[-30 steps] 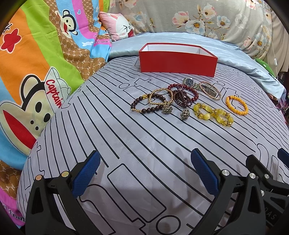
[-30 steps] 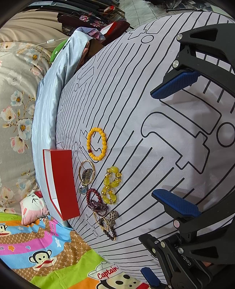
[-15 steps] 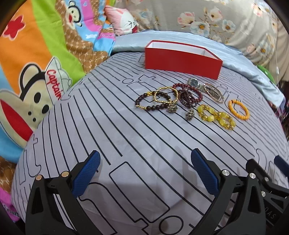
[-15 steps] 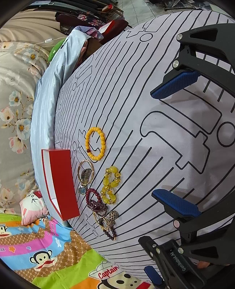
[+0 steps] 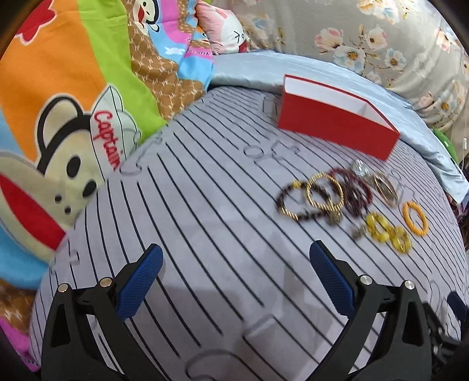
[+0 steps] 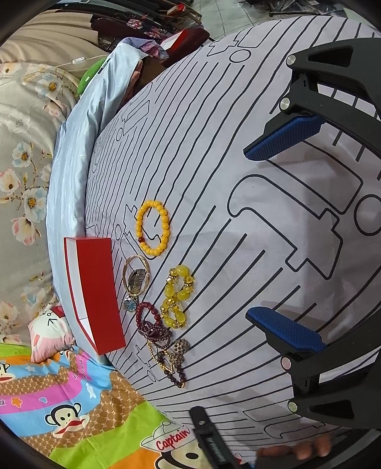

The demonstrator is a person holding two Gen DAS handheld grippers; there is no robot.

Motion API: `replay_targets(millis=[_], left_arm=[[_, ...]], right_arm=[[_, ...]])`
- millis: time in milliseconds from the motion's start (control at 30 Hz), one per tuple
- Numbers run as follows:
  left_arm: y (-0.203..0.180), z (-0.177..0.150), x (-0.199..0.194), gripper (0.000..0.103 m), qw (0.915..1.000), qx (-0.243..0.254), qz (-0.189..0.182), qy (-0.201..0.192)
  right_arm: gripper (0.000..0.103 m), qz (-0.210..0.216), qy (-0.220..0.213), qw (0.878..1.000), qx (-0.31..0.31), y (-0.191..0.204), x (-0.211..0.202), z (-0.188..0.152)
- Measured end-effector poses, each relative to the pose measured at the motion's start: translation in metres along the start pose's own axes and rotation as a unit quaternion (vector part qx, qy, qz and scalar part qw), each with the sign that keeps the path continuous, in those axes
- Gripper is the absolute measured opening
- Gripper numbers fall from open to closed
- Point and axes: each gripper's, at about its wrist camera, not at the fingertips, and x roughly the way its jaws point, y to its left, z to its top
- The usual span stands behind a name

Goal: Organize jewelry
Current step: 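Grasp the orange bead bracelet with the right tool while the left tool grasps the dark bead bracelet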

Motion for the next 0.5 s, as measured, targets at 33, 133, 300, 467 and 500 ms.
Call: replay_targets(millis=[33, 133, 300, 467, 500], left_arm=[[-0.001, 0.005, 0.002, 0.095, 1.0, 0.002, 0.002, -0.003], [-0.007, 0.02, 0.01, 0.095, 0.9996, 0.021, 0.011, -0.012], [-0.016, 0.032, 0.033, 0.081, 0.999, 0.043, 0.007, 0.001], [-0.022, 0.032, 0.052, 0.068, 0.9982, 0.056, 0.001, 0.021], [-0.023, 0.031, 0.055, 0.064, 0.998, 0.057, -0.003, 0.026]], right_arm=[[0.096, 0.0, 0.0, 1.0, 0.001, 0.0, 0.0, 0.001], [0.096, 0.002, 0.002, 1.0, 0.005, -0.002, 0.001, 0.003], [0.096, -0.004, 0.008, 1.0, 0.005, -0.005, 0.008, 0.012], [0.093, -0.004, -0.001, 1.0, 0.008, -0.01, 0.01, 0.029], [0.091, -0.006, -0.003, 1.0, 0.008, -0.011, 0.011, 0.035]])
